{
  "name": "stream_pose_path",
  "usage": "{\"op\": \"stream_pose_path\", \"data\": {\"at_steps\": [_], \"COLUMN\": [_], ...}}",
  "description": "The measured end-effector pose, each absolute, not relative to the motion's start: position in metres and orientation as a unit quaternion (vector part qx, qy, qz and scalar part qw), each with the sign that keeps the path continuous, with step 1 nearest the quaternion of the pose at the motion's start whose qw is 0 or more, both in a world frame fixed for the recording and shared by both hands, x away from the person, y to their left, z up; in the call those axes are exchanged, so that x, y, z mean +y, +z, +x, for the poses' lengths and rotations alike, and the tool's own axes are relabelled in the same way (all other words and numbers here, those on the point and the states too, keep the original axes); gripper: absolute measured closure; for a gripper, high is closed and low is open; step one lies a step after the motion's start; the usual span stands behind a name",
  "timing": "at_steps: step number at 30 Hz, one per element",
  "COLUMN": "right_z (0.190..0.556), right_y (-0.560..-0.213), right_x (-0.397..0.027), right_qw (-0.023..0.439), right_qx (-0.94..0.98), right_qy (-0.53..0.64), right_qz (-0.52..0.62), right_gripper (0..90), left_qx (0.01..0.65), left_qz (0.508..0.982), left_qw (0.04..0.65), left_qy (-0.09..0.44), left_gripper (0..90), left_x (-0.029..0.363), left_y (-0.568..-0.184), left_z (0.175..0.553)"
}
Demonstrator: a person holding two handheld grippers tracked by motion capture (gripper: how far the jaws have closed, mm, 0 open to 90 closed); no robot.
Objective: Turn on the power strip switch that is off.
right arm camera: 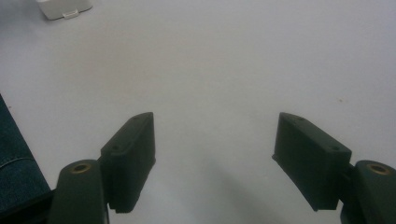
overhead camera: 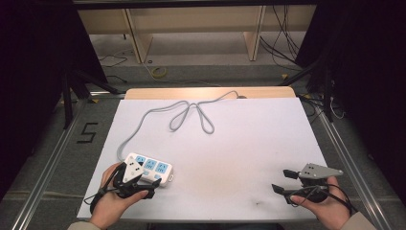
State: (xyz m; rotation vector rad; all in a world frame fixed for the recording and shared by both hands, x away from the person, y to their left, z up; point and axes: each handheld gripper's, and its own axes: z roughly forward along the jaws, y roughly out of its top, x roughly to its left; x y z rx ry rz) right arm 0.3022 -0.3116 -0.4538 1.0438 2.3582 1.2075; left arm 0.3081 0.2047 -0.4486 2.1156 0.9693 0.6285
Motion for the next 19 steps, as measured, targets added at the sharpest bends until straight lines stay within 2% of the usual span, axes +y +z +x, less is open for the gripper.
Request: {"op": "stream_pose_path", "data": {"at_steps": [19], "right_z": [0.3029], "right_y": [-0.4534], "right_x": [-0.3109], "right_qw": [0.142], "right_qx": [0.817], "right_qy": [0.425], "right_qz": [0.363], "right_gripper": [29.6], "left_qx": [0.373], "left_qz": [0.823], "left_qw": [0.353], "left_qy": [0.243], "left_gripper": [16.7], "left_x": [0.2030], "left_y": [-0.4494], "left_z": [0.3072]}}
